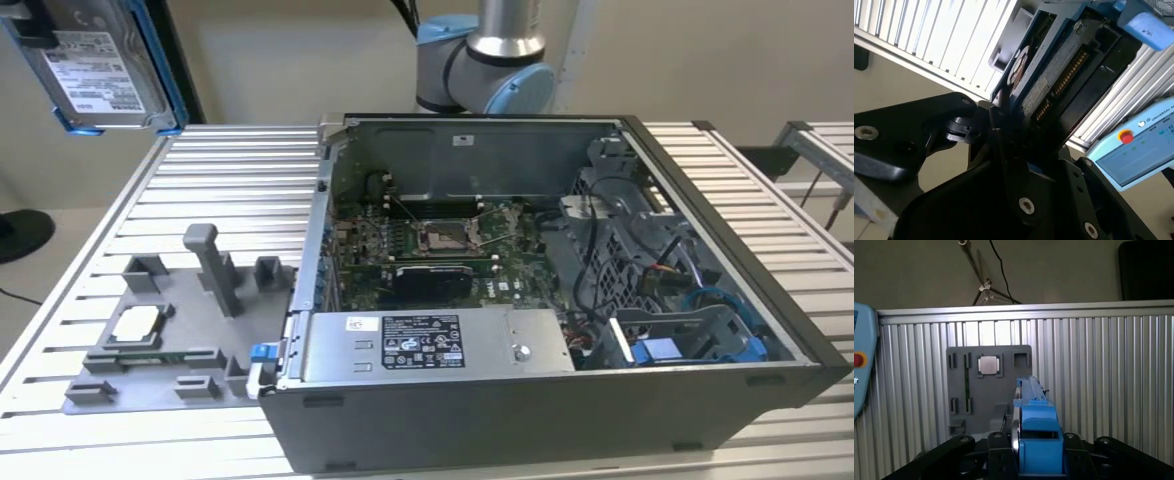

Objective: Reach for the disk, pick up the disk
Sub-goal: 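Pick up the disk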

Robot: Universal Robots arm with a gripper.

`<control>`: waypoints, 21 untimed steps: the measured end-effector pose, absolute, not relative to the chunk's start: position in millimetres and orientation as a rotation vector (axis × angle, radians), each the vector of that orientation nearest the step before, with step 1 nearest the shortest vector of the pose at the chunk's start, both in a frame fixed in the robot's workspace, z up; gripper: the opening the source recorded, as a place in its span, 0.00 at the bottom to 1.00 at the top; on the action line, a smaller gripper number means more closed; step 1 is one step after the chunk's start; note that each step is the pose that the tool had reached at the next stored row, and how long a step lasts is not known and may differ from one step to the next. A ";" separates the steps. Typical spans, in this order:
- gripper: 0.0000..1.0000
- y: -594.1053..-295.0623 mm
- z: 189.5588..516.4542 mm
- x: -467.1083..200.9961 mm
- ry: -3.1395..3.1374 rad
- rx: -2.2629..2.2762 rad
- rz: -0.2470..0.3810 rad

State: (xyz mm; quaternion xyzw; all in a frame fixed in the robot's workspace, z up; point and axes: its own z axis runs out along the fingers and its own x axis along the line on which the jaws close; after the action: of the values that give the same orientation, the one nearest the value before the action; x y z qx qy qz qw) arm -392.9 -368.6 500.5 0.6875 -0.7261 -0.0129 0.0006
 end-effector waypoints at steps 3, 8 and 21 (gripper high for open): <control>0.00 -368.6 500.5 -381.1 -2.280 2.159 -0.041; 0.00 -368.6 500.4 -360.6 -2.280 2.159 -0.041; 0.00 -368.6 500.4 -311.1 -2.279 2.158 -0.043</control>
State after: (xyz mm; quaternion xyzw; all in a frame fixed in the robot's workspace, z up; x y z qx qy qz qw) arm -311.1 -368.6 500.4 0.6875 -0.7261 -0.0137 0.0016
